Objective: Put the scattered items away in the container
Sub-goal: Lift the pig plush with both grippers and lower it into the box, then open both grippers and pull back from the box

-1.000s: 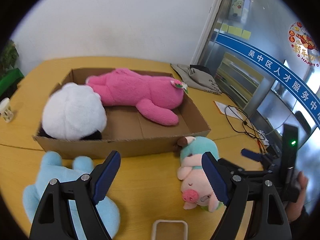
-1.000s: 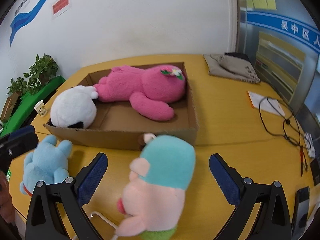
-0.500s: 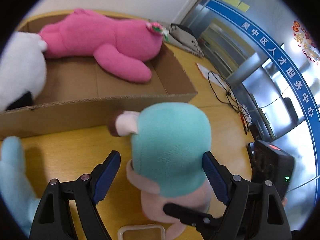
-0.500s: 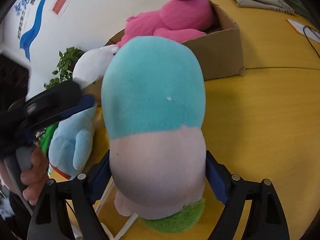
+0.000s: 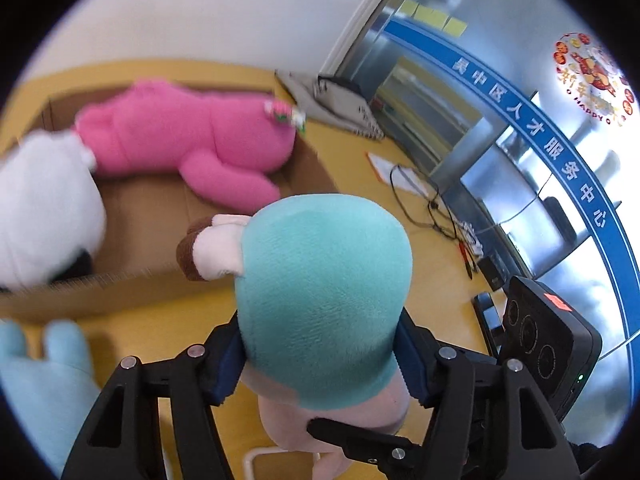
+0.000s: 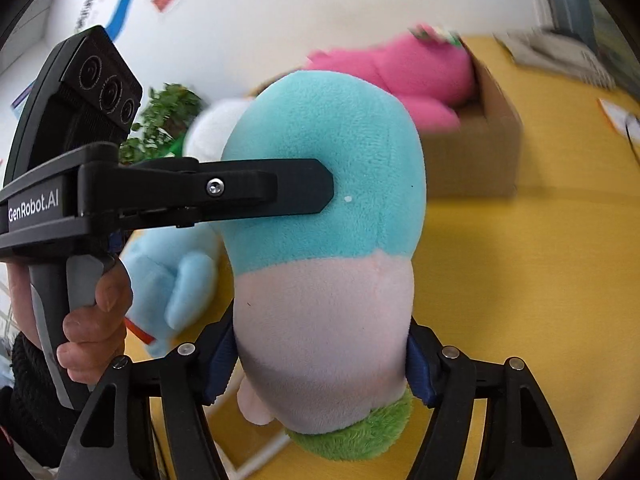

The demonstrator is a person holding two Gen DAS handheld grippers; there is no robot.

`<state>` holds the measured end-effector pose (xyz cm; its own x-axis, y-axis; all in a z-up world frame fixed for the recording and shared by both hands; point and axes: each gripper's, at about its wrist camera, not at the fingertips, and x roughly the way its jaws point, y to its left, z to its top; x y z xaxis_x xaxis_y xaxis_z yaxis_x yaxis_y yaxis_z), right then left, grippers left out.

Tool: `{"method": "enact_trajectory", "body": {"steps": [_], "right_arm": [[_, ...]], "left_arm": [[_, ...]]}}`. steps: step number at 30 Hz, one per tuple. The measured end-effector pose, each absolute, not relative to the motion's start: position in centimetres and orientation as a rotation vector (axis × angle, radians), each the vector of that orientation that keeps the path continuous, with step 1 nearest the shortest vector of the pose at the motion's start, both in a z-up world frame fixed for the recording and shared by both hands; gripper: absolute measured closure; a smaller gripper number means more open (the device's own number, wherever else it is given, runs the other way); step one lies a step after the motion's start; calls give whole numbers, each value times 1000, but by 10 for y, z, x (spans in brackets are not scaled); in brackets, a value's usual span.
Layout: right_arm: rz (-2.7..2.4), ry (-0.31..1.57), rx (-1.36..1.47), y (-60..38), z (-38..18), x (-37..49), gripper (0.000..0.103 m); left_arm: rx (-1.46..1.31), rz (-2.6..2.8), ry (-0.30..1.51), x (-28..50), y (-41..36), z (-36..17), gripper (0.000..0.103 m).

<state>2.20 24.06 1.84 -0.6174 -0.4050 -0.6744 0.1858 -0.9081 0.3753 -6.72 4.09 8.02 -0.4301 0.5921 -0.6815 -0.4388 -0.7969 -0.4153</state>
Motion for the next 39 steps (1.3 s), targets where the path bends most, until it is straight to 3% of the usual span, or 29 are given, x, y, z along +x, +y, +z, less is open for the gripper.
{"method": "enact_trajectory", "body": {"steps": [7, 13, 20, 27, 39], "right_arm": [[-2600, -213, 870, 213, 118, -27, 29], [-2601, -202, 731, 207, 155, -104, 29], [-2571, -320, 898, 207, 78, -182, 29], [-2472, -498, 1165, 202, -11, -210, 29], [-2401, -619, 1282, 208, -36, -218, 30]], "left_arm": [[-898, 2386, -79, -99, 14, 188, 39], [-898, 2453, 0, -157, -1, 204, 39], [-1205, 2356, -39, -238, -2, 112, 39], [-1507, 2237, -79, -264, -2, 25, 37], [-1363, 2403, -16, -250, -2, 61, 34]]}}
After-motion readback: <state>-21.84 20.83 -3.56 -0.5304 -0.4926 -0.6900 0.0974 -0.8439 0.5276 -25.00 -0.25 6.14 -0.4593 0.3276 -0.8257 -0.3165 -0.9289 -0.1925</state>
